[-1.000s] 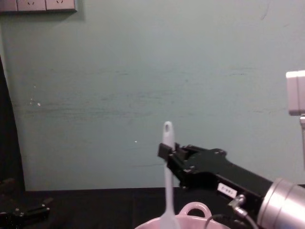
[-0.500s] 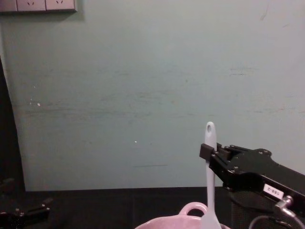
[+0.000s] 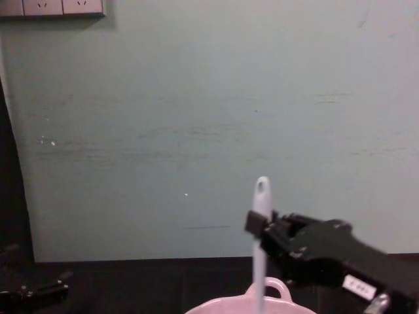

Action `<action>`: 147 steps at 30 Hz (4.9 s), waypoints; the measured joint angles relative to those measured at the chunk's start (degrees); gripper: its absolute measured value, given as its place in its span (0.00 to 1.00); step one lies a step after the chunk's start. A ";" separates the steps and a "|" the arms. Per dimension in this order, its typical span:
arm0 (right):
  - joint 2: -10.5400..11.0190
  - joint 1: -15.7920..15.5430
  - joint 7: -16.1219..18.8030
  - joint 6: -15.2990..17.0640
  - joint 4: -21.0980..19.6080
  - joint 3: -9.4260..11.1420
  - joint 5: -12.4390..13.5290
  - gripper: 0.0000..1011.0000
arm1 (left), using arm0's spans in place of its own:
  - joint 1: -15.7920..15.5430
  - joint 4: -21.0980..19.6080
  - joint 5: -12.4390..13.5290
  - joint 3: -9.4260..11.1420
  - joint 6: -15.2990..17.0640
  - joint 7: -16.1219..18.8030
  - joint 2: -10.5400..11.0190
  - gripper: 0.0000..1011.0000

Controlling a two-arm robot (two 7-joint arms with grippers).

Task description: Use the one hand to pick up the spoon and stir the clear water in the bowl.

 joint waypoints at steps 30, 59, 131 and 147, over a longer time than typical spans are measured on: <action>-3.99 8.36 -1.42 -3.41 10.72 -0.91 -2.33 0.12 | 0.00 0.00 0.00 0.00 0.00 0.00 0.00 0.99; 1.60 0.73 -2.32 8.60 -8.18 3.66 5.54 0.12 | 0.00 0.00 0.00 0.00 0.00 0.00 0.00 0.99; 2.79 -0.38 -7.59 13.02 1.12 10.73 22.11 0.12 | 0.00 0.00 0.00 0.00 0.00 0.00 0.00 0.99; 2.86 -0.47 -8.43 13.85 1.47 10.39 22.16 0.12 | 0.00 0.00 0.00 0.00 0.00 0.00 0.00 0.99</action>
